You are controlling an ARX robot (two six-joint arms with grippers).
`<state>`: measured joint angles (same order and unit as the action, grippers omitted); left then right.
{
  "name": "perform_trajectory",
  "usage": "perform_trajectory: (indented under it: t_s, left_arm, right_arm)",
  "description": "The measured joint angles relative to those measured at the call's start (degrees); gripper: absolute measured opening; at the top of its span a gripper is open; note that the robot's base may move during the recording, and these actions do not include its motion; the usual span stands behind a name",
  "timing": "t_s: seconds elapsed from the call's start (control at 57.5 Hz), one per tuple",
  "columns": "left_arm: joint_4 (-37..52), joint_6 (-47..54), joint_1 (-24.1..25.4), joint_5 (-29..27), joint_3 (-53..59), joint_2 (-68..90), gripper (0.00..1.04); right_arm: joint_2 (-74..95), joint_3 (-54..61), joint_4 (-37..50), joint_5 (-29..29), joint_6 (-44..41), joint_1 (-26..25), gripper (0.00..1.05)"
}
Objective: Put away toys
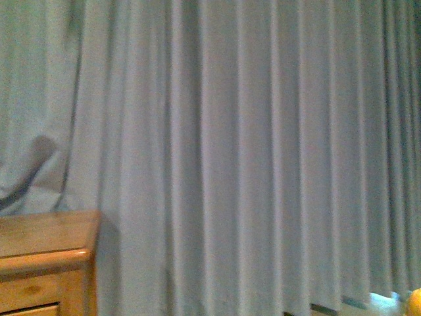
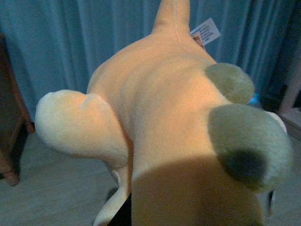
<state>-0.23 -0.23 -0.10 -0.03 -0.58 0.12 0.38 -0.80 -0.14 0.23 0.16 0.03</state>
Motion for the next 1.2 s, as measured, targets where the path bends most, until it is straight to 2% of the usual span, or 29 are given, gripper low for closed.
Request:
perform_trajectory:
  t_s: [1.199]
  left_arm:
    - [0.0, 0.0, 0.0, -0.2, 0.0, -0.1, 0.98]
  right_arm:
    - [-0.1, 0.0, -0.1, -0.2, 0.0, 0.0, 0.10]
